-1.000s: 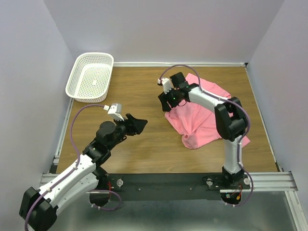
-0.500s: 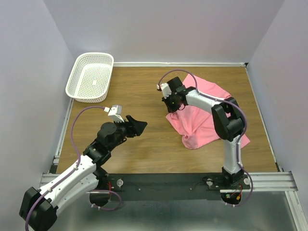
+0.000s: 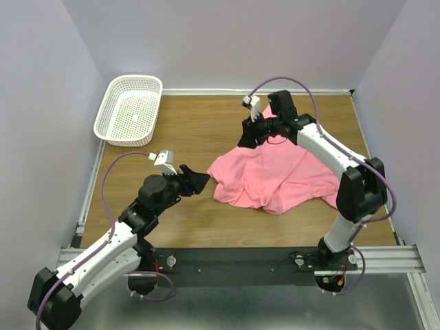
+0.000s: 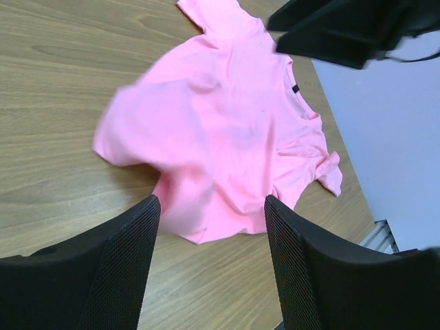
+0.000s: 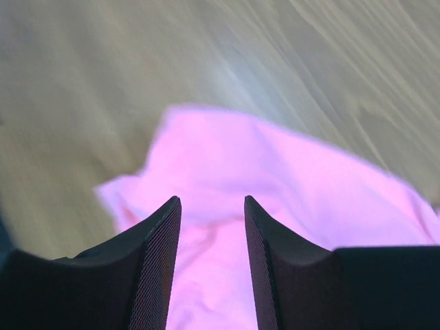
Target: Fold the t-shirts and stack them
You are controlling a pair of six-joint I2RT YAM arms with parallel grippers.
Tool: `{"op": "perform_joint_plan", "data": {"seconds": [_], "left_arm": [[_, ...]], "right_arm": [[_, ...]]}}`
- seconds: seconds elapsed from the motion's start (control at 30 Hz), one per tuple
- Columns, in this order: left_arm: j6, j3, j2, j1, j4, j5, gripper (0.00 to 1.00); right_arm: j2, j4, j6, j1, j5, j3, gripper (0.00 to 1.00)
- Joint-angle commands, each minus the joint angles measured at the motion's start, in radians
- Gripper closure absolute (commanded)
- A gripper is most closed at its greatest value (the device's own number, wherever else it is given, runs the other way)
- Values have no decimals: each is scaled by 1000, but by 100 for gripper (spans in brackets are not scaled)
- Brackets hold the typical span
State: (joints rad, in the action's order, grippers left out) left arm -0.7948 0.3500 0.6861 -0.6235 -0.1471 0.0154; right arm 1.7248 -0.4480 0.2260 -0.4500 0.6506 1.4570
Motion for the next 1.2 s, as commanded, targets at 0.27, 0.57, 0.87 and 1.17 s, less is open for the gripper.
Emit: {"op": "perform_joint_plan", "data": {"seconds": [0.27,0.57,0.87,1.17], "left_arm": [[-12,-31,-11,2,-5,27,30],[-92,-3,-210,2,155,185,30],[-149,37,-479,2,417,322,30],[-205,66,-456,2,480,385,31]], "right_arm": [[-21,-297,404,-114,235,-181,52],[94,-106,240,-466,-290,-241,44],[136,-41,167,-472,-404,-219,44],[220,-24,144,-470,-401,-225,61]]}}
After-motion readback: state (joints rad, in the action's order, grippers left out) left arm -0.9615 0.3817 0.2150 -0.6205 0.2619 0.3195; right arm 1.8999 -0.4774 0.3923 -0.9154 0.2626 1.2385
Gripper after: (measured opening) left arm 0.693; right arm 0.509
